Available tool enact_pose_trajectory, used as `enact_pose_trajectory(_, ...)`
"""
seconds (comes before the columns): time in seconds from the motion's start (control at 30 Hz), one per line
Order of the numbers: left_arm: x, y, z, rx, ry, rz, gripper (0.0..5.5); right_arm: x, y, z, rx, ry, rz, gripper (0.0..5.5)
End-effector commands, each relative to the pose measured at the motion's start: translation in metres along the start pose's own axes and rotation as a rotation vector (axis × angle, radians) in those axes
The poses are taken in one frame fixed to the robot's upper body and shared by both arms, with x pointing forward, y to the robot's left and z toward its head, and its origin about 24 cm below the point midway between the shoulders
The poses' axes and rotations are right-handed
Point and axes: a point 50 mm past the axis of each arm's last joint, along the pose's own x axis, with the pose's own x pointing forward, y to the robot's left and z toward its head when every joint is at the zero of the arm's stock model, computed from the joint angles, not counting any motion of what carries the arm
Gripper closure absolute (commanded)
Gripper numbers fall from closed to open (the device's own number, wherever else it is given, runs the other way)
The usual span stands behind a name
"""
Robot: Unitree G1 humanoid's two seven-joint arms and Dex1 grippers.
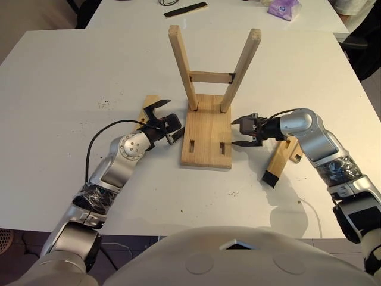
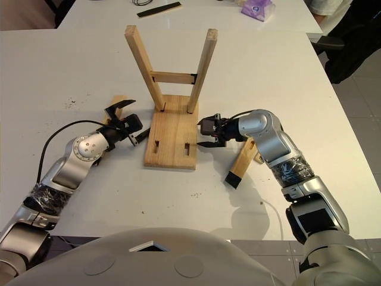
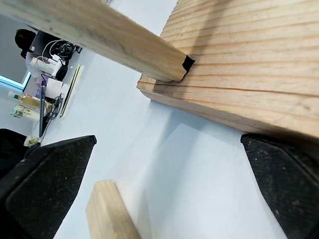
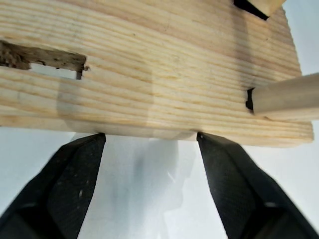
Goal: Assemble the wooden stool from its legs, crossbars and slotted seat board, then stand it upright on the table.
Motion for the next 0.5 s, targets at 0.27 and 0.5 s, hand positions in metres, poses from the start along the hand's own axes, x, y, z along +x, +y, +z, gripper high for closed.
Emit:
enact_pose_trajectory(0.27,-0.014,0.007,-0.026,0.093,0.209,-0.038,0.10,-0.064,0.000,-0.012,0.029,0.041,-0.075,2.11)
enact_pose_trajectory(0.5,-0.077,-0.013,-0.067,-0.039,0.435,0.082,0.10,-0.121,0.017,-0.023,0.419,-0.032,-0.448,1.22)
